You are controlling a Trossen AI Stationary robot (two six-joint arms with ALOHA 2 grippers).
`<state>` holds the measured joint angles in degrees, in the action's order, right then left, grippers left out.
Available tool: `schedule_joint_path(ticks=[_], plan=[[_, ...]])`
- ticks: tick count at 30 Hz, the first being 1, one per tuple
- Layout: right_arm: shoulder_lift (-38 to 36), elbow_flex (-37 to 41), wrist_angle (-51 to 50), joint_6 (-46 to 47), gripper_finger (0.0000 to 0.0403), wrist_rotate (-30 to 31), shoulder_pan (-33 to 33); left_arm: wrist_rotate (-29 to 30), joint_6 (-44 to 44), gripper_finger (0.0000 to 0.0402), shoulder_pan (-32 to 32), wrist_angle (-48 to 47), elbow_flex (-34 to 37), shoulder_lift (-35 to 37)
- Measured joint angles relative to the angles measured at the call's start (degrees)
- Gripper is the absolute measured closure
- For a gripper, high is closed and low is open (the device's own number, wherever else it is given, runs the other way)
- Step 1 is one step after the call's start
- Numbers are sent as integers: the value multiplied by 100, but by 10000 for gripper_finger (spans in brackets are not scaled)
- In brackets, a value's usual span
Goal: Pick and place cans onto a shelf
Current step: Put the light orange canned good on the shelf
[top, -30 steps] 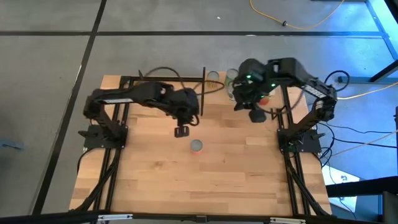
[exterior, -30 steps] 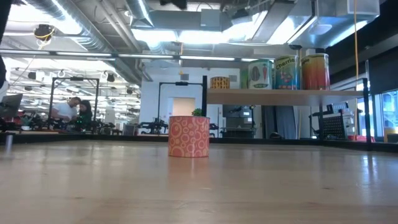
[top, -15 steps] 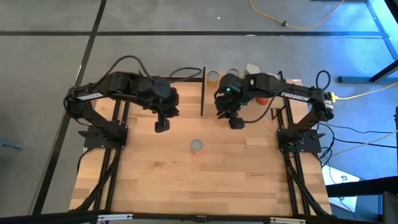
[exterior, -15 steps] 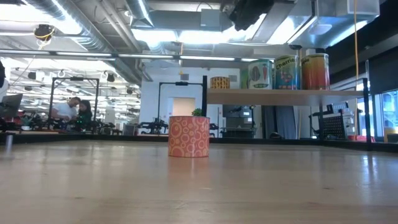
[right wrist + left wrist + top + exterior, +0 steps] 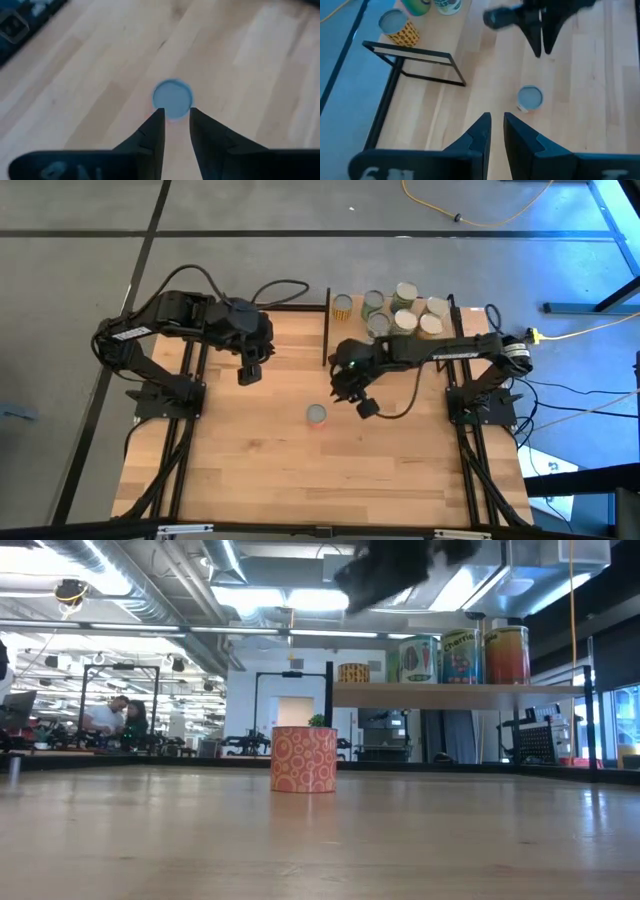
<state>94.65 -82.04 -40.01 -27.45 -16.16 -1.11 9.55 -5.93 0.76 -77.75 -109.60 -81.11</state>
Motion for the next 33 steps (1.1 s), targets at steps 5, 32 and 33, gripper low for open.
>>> schedule_joint_path(ticks=[5, 32, 33], plan=[[462, 92, 83, -450, 312, 26, 134, 7, -2, 358, 43, -3, 2, -3], [2017, 92, 1055, -1527, 311, 608, 698, 1, -296, 358, 32, -29, 2, -5], [2023, 88, 1070, -1527, 311, 604, 688, 1, -301, 358, 26, -27, 2, -6]])
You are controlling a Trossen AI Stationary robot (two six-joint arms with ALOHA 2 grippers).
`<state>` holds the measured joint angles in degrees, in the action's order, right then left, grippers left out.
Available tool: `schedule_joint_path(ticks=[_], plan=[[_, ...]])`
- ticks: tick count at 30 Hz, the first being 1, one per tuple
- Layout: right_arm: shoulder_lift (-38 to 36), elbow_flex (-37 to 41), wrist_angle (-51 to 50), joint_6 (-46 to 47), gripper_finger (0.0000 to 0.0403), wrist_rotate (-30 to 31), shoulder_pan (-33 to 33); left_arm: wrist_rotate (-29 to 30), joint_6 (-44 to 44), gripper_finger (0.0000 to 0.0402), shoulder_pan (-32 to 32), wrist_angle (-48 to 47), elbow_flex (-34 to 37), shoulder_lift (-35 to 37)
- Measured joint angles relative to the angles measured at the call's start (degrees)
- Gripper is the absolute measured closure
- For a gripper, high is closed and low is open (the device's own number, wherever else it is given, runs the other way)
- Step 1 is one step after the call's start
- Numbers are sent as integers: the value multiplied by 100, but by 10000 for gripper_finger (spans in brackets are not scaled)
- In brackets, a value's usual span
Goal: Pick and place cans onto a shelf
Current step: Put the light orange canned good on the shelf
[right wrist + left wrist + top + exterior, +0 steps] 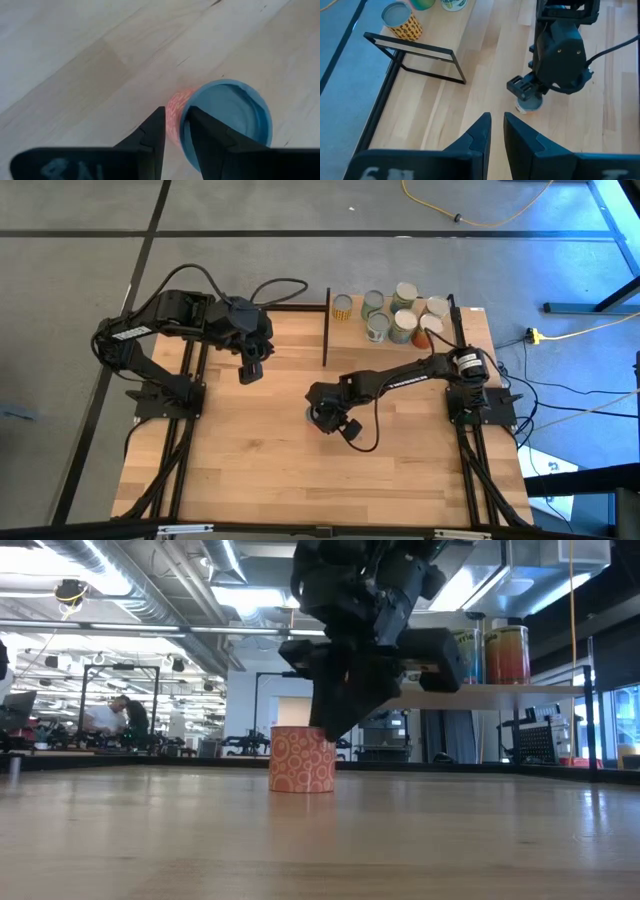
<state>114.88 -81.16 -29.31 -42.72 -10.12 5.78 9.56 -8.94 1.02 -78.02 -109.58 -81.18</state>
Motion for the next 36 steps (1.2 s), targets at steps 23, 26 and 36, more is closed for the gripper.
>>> schedule_joint_path(ticks=[23, 26, 36], plan=[[91, -439, -754, 660, 397, 45, -290, 0, -14, 358, 2, 2, -2, -3], [93, -778, -1145, 656, 398, 41, -290, 0, -6, 358, 2, 2, 0, -3], [84, -2023, -2320, 692, 399, 17, -297, 0, 4, 358, 2, 2, 0, -3]])
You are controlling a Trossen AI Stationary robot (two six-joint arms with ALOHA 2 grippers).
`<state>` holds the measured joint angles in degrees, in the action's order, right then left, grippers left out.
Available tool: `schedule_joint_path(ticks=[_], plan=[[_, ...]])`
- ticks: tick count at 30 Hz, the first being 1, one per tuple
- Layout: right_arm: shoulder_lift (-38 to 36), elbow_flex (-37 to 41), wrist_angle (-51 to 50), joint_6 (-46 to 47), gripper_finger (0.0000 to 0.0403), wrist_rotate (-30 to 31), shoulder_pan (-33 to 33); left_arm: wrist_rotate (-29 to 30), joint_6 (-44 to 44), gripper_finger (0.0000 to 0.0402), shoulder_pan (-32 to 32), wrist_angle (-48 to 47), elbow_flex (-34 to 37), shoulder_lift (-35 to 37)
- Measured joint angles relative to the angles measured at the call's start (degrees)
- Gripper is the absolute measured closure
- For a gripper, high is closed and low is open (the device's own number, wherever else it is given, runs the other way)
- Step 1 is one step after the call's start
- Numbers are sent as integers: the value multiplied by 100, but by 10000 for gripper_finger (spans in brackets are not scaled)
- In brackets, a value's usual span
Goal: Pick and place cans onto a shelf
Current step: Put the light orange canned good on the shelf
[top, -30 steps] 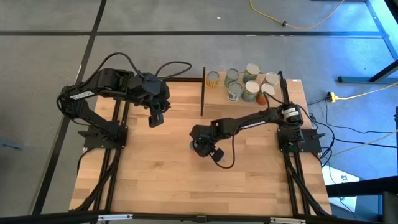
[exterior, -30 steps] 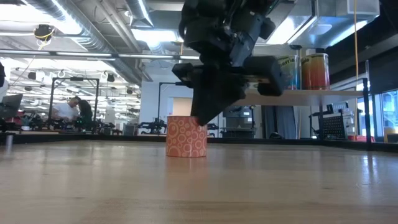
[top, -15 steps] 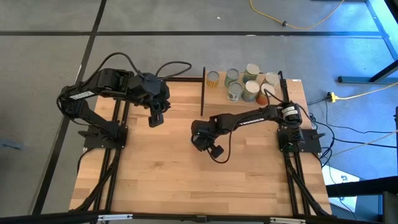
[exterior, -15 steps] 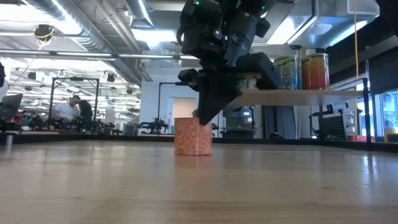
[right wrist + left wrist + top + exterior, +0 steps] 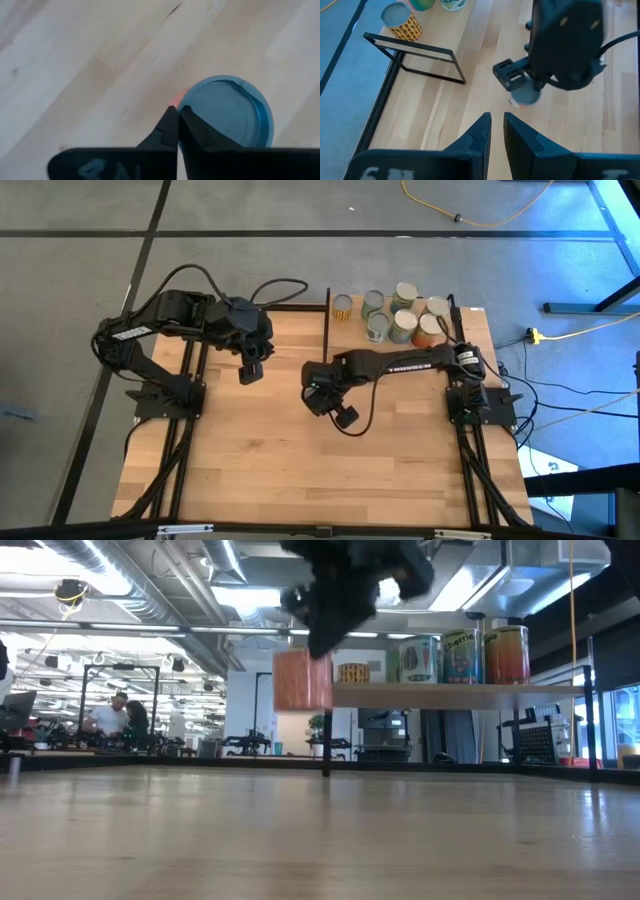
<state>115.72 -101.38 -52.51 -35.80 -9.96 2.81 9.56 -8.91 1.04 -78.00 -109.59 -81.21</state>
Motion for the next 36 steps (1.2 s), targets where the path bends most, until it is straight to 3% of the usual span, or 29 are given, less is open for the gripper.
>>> schedule_joint_path(ticks=[6, 14, 18, 27, 36], plan=[[0, -1107, -945, 435, 400, 459, 2, 0, 2, 358, 0, 0, 0, 0], [-11, -2440, -2495, 1940, 400, 1353, -46, 0, 4, 358, 0, 0, 1, 0], [-17, -2917, -3001, 2647, 400, 1456, -128, 0, 94, 358, 1, 0, 1, 0], [-20, -3252, -3683, 4553, 400, 2519, -593, 0, 201, 358, 2, 0, 1, 0], [-17, -3082, -3244, 5935, 400, 2610, -1152, 0, 670, 358, 0, -2, 1, 0]])
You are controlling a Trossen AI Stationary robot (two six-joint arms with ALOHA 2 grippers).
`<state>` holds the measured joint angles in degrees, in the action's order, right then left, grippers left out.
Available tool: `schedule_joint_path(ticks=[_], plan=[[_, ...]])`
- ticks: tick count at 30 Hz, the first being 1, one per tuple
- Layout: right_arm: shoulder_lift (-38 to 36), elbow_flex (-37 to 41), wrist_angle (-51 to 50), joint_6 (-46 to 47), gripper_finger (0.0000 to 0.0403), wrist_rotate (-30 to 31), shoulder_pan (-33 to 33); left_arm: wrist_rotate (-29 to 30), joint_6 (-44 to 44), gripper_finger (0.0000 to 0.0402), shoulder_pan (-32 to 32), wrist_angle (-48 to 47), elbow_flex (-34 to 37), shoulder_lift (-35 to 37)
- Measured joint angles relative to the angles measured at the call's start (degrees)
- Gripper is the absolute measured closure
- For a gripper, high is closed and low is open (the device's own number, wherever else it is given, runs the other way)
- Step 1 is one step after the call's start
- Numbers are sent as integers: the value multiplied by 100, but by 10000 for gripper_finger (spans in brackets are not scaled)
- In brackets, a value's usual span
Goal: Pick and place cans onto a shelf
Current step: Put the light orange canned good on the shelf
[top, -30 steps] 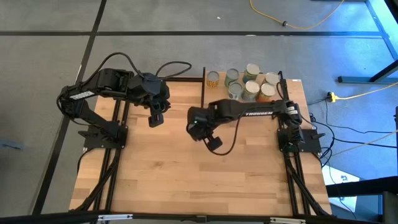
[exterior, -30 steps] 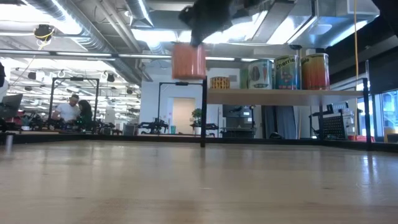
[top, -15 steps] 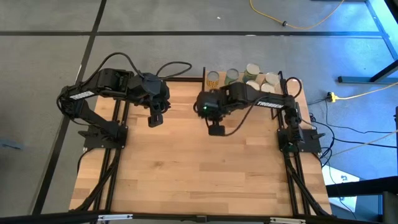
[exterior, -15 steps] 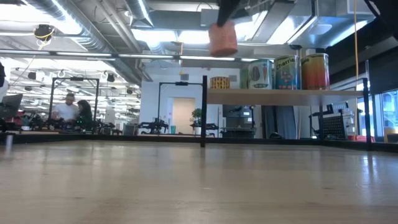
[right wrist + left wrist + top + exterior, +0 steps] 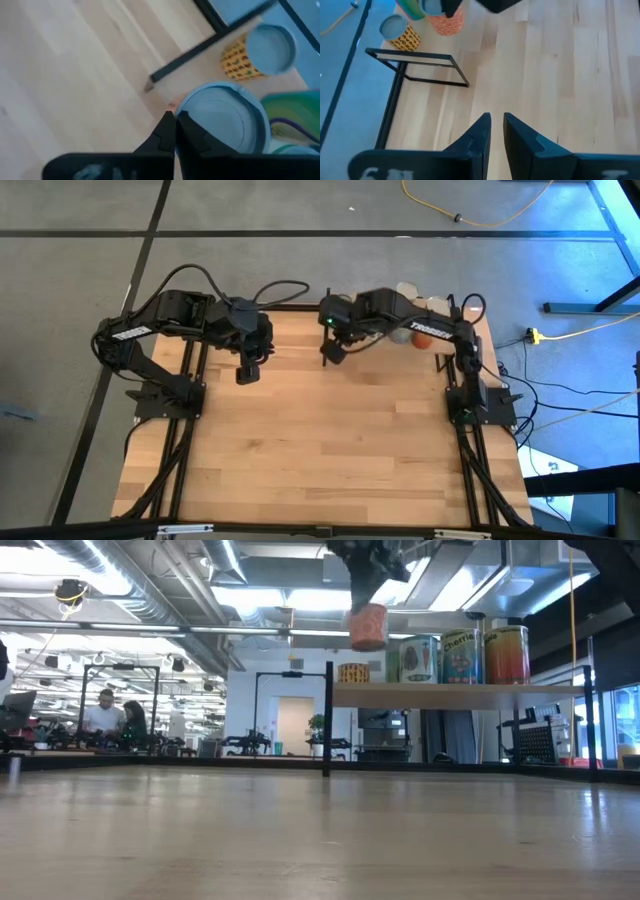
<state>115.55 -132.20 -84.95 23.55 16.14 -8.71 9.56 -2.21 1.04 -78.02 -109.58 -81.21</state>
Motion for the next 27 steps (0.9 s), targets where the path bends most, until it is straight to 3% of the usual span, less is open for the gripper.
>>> schedule_joint_path(ticks=[8, 13, 27], plan=[[7, 781, 422, 108, 400, -132, -305, 0, 135, 358, 2, 0, 0, 0], [-2, 959, 940, -178, 400, -318, -438, 0, 139, 358, 2, -2, -1, 0], [2, 1164, 1069, -528, 400, -461, -641, 0, 139, 358, 1, -2, -1, 0]])
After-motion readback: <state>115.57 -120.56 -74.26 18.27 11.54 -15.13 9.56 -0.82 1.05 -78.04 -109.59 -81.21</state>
